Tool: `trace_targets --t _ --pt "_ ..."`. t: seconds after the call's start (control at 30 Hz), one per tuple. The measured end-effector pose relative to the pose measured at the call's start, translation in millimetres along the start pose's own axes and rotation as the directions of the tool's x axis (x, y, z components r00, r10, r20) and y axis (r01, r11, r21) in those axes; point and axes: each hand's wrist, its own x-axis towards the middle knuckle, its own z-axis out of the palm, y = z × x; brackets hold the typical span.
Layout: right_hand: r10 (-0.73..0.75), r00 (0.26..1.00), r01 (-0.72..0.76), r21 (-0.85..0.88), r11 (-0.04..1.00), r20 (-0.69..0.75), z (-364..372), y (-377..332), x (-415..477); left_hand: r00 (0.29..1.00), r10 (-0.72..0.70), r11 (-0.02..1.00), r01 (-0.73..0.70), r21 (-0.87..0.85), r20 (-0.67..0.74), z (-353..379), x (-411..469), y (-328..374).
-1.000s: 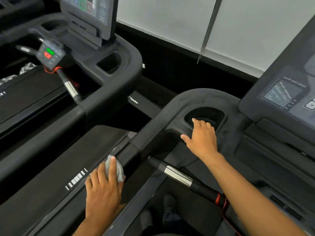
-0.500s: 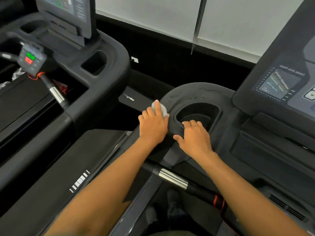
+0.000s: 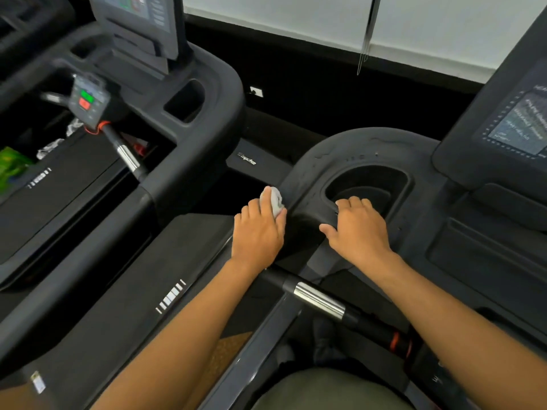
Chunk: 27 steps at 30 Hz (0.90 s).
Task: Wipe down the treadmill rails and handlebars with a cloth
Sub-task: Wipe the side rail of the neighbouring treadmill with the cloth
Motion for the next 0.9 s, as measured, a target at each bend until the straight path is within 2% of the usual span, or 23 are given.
trace_targets --t 0.2,0.37,0.47,0.63,0.9 --pt "0.028 1.000 -0.029 -0.033 0.999 -0.007 0.4 -6.7 -5.5 0.999 -0.033 0.999 0.033 0.036 -0.018 2.0 -103.0 -62.9" --pt "0.064 0.997 -0.067 -0.069 0.995 -0.049 3.0 -16.8 -14.4 0.999 -0.031 0.990 0.035 0.139 -0.030 0.3 -182.8 -114.9" --pt "0.087 0.995 -0.090 -0.043 0.995 -0.055 2.5 -21.3 -14.7 0.996 -0.074 0.992 0.078 0.102 -0.050 3.2 -198.9 -122.8" --pt "0.137 0.990 -0.138 -0.010 0.990 -0.037 1.3 -24.0 -12.1 0.989 -0.122 0.990 0.127 0.063 -0.079 8.6 -147.7 -83.3" --pt "0.228 0.971 -0.229 0.005 0.973 -0.077 7.5 -31.1 -8.0 0.998 -0.039 0.998 0.041 -0.041 0.052 2.5 -5.1 5.6"
